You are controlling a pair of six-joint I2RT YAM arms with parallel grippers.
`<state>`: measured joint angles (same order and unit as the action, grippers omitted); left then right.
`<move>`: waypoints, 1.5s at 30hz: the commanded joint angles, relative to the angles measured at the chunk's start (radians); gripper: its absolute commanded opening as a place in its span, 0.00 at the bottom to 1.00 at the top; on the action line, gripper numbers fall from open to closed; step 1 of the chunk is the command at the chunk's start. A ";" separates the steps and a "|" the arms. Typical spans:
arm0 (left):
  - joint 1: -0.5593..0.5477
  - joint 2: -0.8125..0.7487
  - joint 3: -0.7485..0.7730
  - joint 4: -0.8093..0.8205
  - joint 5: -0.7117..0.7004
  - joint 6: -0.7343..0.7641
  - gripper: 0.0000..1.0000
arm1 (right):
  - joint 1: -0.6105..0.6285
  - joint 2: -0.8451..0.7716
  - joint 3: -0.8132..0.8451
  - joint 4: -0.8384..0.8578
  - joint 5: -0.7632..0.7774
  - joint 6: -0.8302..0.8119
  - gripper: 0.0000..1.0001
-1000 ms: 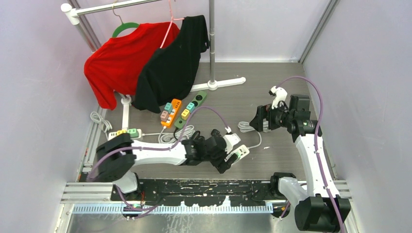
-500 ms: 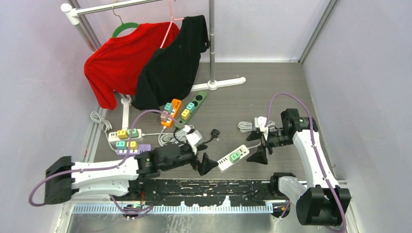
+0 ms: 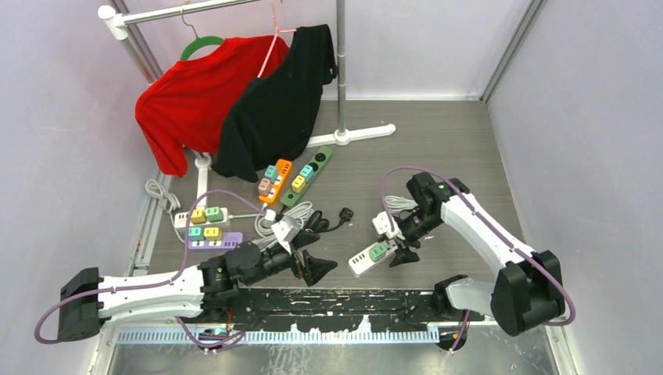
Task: Pull the plug off the socket
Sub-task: Remove the plug from the socket.
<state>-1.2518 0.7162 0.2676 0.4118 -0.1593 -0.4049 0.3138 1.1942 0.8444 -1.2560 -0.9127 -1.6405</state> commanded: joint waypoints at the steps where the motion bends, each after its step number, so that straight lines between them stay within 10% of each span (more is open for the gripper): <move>1: -0.003 0.079 0.053 0.050 0.046 -0.009 0.98 | 0.081 0.043 0.017 0.190 0.129 0.173 0.72; 22: -0.108 0.877 0.189 0.532 -0.002 0.370 0.92 | 0.228 0.067 -0.085 0.341 0.238 0.234 0.37; 34: -0.112 1.090 0.234 0.793 -0.097 0.460 0.88 | 0.227 0.065 -0.082 0.337 0.214 0.258 0.25; 45: -0.107 1.180 0.228 0.885 -0.104 0.417 0.65 | 0.201 0.063 -0.070 0.306 0.160 0.259 0.24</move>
<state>-1.3602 1.8732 0.4835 1.1526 -0.2298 0.0223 0.5270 1.2827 0.7586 -0.9146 -0.6987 -1.3888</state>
